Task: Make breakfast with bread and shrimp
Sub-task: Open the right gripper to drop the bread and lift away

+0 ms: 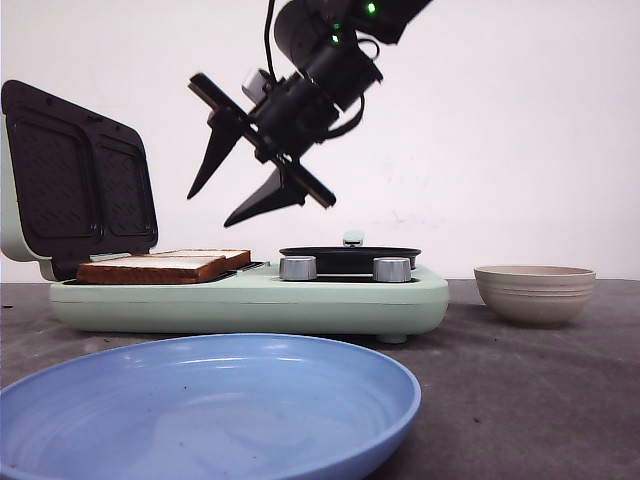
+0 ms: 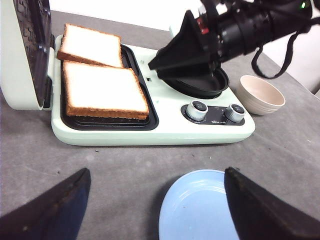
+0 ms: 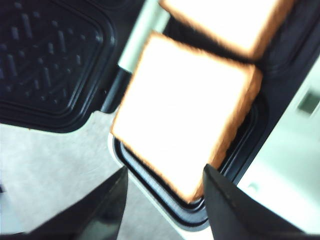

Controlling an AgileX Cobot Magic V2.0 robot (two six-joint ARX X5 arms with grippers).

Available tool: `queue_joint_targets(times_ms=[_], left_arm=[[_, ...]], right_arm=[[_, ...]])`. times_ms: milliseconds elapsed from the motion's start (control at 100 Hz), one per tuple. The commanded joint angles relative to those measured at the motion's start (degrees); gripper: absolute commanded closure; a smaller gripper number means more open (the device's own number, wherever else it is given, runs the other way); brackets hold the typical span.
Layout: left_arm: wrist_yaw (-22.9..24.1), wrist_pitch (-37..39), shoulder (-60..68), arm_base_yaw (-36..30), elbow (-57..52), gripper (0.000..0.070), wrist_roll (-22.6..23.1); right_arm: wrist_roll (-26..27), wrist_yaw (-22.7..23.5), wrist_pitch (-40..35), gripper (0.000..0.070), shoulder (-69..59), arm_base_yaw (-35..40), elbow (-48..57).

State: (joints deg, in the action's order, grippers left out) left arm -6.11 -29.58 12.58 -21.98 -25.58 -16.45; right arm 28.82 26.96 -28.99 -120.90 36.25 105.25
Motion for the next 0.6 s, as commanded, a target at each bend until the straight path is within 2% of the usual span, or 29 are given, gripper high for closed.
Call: queue_joint_targets(times_ms=[0, 330, 590], left_arm=[[0.2, 0.8, -0.1, -0.1, -0.1, 0.0227, 0.5], [0.2, 0.4, -0.1, -0.1, -0.1, 0.0227, 0.6], [0.2, 0.3, -0.1, -0.1, -0.1, 0.0227, 0.6]], right_arm=[[-3.8, -0.8, -0.3, 0.041, -0.8, 0.4, 2.4], [-13.5, -11.5, -4.3, 0.0411, 6.9, -0.3, 2.5], [-17.8, -12.1, -6.4, 0.0411, 14.0, -2.2, 2.5]])
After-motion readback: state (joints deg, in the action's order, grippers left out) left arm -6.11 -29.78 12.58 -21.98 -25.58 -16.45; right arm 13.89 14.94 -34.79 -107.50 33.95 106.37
